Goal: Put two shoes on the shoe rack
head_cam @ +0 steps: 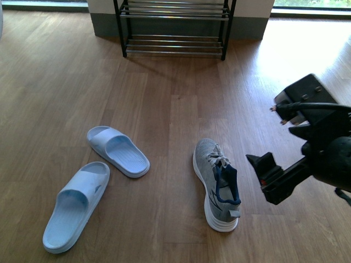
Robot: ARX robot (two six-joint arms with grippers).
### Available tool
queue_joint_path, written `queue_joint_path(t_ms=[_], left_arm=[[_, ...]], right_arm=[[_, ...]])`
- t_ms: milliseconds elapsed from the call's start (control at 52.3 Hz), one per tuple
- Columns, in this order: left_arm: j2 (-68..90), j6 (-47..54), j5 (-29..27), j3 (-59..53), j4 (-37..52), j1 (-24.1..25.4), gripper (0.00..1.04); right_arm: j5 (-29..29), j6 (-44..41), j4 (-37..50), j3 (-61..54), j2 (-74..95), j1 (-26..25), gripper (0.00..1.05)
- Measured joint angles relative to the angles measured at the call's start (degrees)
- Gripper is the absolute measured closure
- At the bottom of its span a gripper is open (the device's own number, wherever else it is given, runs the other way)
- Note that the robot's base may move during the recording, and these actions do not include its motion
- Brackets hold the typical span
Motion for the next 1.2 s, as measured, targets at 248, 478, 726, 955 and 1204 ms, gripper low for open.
queue_joint_path(t_ms=[248,478,726,955,1204], left_arm=[[0.0,0.0,0.0,0.0,0.0,0.0,1.03],[0.0,0.0,-0.02,0.0,0.0,0.0,1.03],[0.0,0.0,-0.02,0.0,0.0,0.0,1.03],[0.0,0.0,-0.02,0.0,0.0,0.0,1.03],[0.0,0.0,-0.02,0.0,0.0,0.0,1.03]], right_arm=[[2.75,1.27,-2.71,9.97,14.34,1.6,0.09],[5.55,2.19,-6.88,19.71,24.02,1.77,0.09],[7.43,2.21,-10.54,28.2,30.34,0.24,0.09],[9.33,2.21,-13.11,34.29,35.21,-1.11,0.09],[11.39,2.49,-15.13,38.95,39.71,-2.38,0.09]])
